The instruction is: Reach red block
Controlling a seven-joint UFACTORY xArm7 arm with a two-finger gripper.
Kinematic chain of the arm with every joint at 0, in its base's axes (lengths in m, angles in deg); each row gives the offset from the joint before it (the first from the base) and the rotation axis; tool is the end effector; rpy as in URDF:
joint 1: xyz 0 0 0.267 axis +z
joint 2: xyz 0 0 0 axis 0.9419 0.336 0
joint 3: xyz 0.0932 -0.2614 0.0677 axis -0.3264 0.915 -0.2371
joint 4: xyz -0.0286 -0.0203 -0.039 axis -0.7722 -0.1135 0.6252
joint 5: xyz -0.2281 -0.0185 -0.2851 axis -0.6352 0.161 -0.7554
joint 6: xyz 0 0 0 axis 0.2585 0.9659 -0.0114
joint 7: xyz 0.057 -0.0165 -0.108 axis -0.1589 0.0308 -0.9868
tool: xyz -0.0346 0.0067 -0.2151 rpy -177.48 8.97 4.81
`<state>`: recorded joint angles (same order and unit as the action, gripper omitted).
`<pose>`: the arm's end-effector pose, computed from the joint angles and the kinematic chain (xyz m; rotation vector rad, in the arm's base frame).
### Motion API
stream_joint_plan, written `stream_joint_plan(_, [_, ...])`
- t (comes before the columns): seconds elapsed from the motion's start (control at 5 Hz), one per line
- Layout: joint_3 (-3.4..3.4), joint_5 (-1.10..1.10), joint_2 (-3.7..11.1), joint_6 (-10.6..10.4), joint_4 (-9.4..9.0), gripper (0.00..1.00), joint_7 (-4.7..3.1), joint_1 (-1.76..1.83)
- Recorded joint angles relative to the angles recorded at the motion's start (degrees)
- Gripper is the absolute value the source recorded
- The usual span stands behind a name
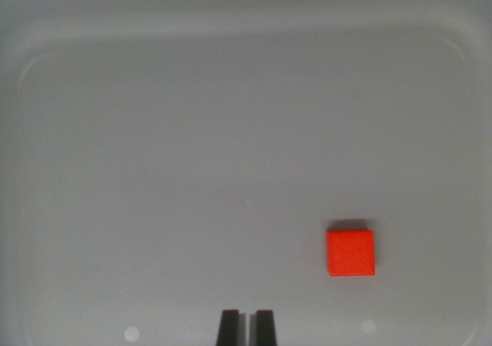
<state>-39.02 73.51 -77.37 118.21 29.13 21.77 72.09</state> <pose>0.4904 0.0164 0.3055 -3.1063 0.0412 -0.0364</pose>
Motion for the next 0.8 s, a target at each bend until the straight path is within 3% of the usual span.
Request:
stream_joint_plan(0.6, [0.07,0.05,0.20,-0.81,-0.61,0.00,-0.14,-0.10])
stream_joint_plan(0.8, [0.17,0.13,0.49,-1.93,-1.46,0.00,-0.34,-0.24])
